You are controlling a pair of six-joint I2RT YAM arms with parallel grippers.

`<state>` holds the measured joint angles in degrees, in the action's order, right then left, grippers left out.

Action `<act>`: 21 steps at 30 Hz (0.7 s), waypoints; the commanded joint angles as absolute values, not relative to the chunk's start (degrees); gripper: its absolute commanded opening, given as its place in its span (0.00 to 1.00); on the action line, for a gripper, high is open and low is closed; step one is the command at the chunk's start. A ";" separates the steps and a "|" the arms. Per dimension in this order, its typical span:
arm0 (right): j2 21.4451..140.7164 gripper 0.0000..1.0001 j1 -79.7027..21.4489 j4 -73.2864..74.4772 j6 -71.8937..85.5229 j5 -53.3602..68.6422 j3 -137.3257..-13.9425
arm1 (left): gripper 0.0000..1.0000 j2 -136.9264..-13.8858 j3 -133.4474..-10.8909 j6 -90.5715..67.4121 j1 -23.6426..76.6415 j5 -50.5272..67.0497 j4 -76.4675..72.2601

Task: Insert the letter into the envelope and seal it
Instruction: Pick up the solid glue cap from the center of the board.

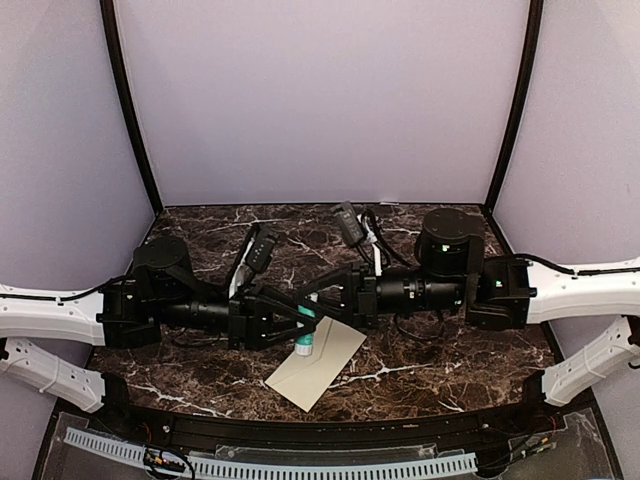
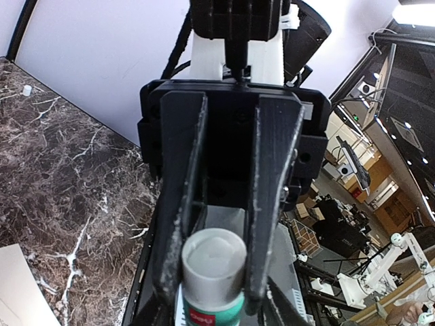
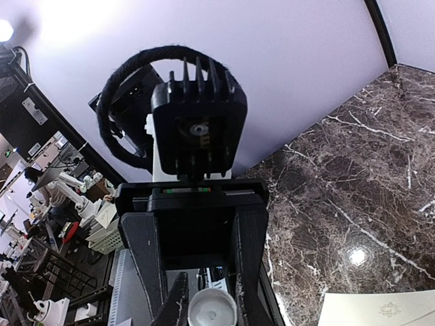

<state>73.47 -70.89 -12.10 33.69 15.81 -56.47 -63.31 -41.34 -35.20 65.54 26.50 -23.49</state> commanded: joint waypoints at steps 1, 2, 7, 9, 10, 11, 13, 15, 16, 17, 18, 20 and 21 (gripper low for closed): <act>71.61 0.08 -71.34 -14.59 33.58 12.86 -57.26 | 0.42 -62.59 -41.33 -35.45 65.96 26.66 -24.68; 71.38 0.08 -71.32 -14.59 33.57 12.68 -57.13 | 0.42 -62.69 -41.19 -35.61 65.98 26.60 -24.73; 70.73 0.07 -71.30 -14.59 33.73 11.74 -56.82 | 0.42 -63.13 -40.21 -36.36 66.16 26.54 -24.84; 70.75 0.06 -71.36 -14.59 33.72 11.64 -56.73 | 0.42 -63.21 -40.17 -36.46 66.22 26.40 -24.77; 70.70 0.06 -71.31 -14.63 33.81 11.66 -56.71 | 0.41 -63.20 -40.17 -36.41 66.26 26.38 -24.80; 70.73 0.06 -71.36 -14.60 33.83 11.69 -56.69 | 0.41 -63.20 -40.17 -36.35 66.26 26.42 -24.79; 70.83 0.06 -71.35 -14.59 33.84 11.61 -56.69 | 0.37 -63.31 -40.23 -36.26 66.29 26.33 -24.84; 70.91 0.06 -71.32 -14.44 33.83 11.44 -56.69 | 0.31 -63.55 -40.32 -36.24 66.27 26.42 -24.81; 70.90 0.06 -71.36 -14.30 33.84 11.28 -56.74 | 0.26 -63.59 -40.34 -36.22 66.34 26.58 -24.81; 70.93 0.06 -71.32 -14.12 33.84 11.05 -56.77 | 0.24 -63.67 -40.34 -36.17 66.35 26.56 -24.80; 70.93 0.07 -71.33 -13.89 33.88 10.80 -56.78 | 0.20 -63.69 -40.41 -36.16 66.35 26.48 -24.70; 70.80 0.09 -71.36 -13.24 33.84 10.28 -56.86 | 0.13 -63.50 -40.46 -35.94 66.36 25.60 -23.97; 70.68 0.12 -71.33 -12.87 33.83 9.94 -56.90 | 0.11 -63.35 -40.49 -35.86 66.36 25.02 -23.68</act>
<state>71.99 -70.89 -11.77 34.35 11.75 -56.45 -63.77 -40.93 -35.90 65.95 26.11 -23.68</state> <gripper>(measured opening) 0.164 0.218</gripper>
